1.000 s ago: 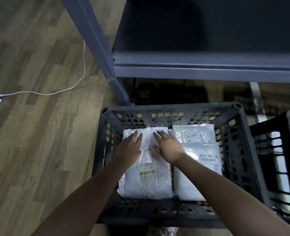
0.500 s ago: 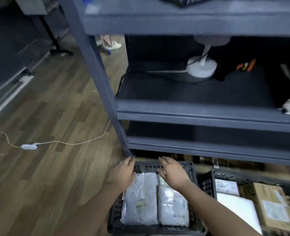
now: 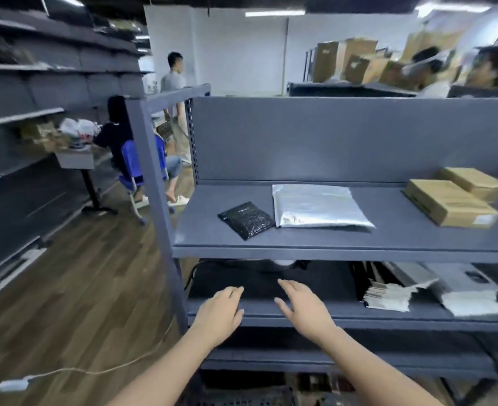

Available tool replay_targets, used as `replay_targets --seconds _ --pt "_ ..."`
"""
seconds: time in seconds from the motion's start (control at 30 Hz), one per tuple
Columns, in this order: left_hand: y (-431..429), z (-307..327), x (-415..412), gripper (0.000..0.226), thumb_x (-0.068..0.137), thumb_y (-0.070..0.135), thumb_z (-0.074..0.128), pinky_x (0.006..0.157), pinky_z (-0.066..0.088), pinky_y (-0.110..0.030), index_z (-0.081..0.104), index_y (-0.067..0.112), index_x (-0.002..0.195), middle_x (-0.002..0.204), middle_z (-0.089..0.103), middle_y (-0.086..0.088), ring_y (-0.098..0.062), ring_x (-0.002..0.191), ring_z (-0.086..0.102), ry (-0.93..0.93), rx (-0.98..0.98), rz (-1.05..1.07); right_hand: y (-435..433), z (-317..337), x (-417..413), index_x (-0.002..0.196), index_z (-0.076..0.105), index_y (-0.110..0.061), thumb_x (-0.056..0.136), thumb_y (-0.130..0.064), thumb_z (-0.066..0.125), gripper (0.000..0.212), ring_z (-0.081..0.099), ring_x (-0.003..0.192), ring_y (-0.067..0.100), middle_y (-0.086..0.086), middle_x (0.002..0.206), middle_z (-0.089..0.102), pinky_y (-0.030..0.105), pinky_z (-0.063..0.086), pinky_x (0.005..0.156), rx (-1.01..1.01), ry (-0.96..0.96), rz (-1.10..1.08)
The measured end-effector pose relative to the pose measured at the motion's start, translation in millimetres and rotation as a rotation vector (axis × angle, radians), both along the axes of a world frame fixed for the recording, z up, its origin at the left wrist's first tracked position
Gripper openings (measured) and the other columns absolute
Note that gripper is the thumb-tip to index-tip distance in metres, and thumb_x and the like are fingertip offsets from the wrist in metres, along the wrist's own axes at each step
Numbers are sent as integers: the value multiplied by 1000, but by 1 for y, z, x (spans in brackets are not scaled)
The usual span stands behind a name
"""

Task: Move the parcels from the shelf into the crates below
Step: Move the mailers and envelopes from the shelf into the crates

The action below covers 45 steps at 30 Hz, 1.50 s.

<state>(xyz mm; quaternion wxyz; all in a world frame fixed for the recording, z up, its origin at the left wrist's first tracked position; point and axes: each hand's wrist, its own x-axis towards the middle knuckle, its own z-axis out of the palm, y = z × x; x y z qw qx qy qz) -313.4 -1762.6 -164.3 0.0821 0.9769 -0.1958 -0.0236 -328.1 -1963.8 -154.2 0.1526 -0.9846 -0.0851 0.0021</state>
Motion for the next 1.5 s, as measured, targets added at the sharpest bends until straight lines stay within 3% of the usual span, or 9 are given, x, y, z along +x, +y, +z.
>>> replay_targets --seconds 0.37,0.6,0.73,0.9,1.03,1.13,1.33,1.5 --pt "-36 81 58 53 98 35 41 102 40 -34 27 18 147 147 36 3 -18 132 39 -197 -52 -64 -45 70 30 148 28 -15 100 -37 39 54 34 135 20 3 147 39 29 31 108 -12 -147 -142" --pt "-73 99 127 61 98 37 43 113 22 -28 20 14 150 156 20 -3 -18 143 22 -314 -16 -190 -77 74 78 150 21 -16 100 -34 39 56 28 139 22 5 151 32 29 25 113 -98 -159 -232" --pt "-100 93 168 71 97 41 45 117 14 -34 12 9 150 157 14 -13 -26 144 17 -323 125 -261 -89 71 106 151 15 -19 101 -35 36 56 19 144 24 6 156 22 32 20 116 -167 -125 -280" --pt "-127 81 203 74 97 42 45 119 9 -35 6 10 151 159 5 -13 -26 146 11 -301 148 -292 -103 67 144 151 15 -19 101 -33 36 56 18 144 24 4 156 22 33 20 115 -252 -131 -289" --pt "-135 73 219 75 96 40 48 119 10 -36 6 11 151 159 5 -13 -27 146 9 -278 191 -310 -114 56 166 150 16 -20 100 -33 36 56 19 143 26 6 154 24 35 20 114 -324 -106 -305" --pt "-135 67 227 70 96 26 49 118 14 -36 9 11 151 158 8 -13 -28 145 12 -260 248 -344 -125 46 175 150 16 -20 99 -32 38 56 19 142 27 7 154 22 36 20 114 -369 -57 -301" --pt "-142 60 229 58 93 -1 40 95 45 -41 20 4 147 148 29 -12 -27 137 27 -264 303 -353 -133 37 177 151 11 -21 95 -9 35 61 29 134 30 7 150 27 43 15 115 -509 -139 -358" --pt "-147 62 228 52 91 -11 37 99 43 -42 27 -4 141 144 34 -19 -31 134 32 -266 368 -391 -148 41 178 150 14 -22 95 -7 34 61 30 132 34 4 149 29 45 12 116 -565 -123 -392"
